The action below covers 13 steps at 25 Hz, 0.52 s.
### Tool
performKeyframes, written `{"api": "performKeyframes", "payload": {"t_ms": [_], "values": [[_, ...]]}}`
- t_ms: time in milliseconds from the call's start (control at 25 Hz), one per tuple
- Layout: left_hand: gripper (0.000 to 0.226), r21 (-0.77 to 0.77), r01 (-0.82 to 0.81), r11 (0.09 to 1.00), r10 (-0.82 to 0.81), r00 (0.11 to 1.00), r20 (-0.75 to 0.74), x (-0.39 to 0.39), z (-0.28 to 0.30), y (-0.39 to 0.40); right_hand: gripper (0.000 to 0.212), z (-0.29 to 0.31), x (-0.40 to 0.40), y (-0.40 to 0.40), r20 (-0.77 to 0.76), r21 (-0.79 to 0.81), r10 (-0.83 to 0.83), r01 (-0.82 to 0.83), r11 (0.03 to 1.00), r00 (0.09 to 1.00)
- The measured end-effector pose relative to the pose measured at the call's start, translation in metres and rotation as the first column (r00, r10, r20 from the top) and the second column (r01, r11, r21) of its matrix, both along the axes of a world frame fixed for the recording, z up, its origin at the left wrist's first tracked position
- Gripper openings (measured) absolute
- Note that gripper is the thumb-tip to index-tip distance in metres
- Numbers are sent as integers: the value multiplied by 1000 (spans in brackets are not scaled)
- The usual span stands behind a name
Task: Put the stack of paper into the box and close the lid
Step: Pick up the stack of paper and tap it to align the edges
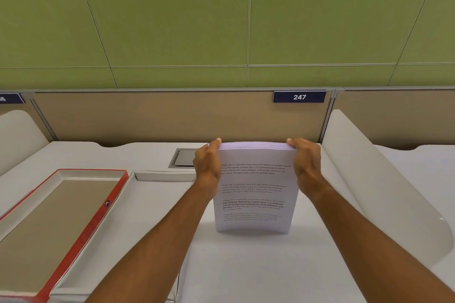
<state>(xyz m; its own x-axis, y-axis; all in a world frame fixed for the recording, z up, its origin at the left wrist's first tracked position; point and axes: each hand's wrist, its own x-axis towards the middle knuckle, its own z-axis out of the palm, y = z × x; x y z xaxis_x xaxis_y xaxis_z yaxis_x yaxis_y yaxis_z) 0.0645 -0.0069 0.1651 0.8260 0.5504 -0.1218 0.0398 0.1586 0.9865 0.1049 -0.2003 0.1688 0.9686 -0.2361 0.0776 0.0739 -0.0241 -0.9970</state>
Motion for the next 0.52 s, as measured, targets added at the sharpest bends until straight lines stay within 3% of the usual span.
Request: {"api": "performKeyframes", "payload": {"t_ms": [120,280,400,520], "values": [[36,-25,40,999,-39,998,39,-1,-1,2,39,-4,-1,-3,21,43,5,-6,999,1000],[79,-86,214,973,-207,974,88,-4,-5,5,65,-11,-3,1,2,63,43,-43,997,999],[75,-88,302,949,-279,938,207,-7,-8,9,75,-14,-4,-2,82,68,109,-114,991,991],[51,81,298,951,-309,910,277,-18,-22,20,49,-28,-11,-20,191,39,244,-256,966,951]]}}
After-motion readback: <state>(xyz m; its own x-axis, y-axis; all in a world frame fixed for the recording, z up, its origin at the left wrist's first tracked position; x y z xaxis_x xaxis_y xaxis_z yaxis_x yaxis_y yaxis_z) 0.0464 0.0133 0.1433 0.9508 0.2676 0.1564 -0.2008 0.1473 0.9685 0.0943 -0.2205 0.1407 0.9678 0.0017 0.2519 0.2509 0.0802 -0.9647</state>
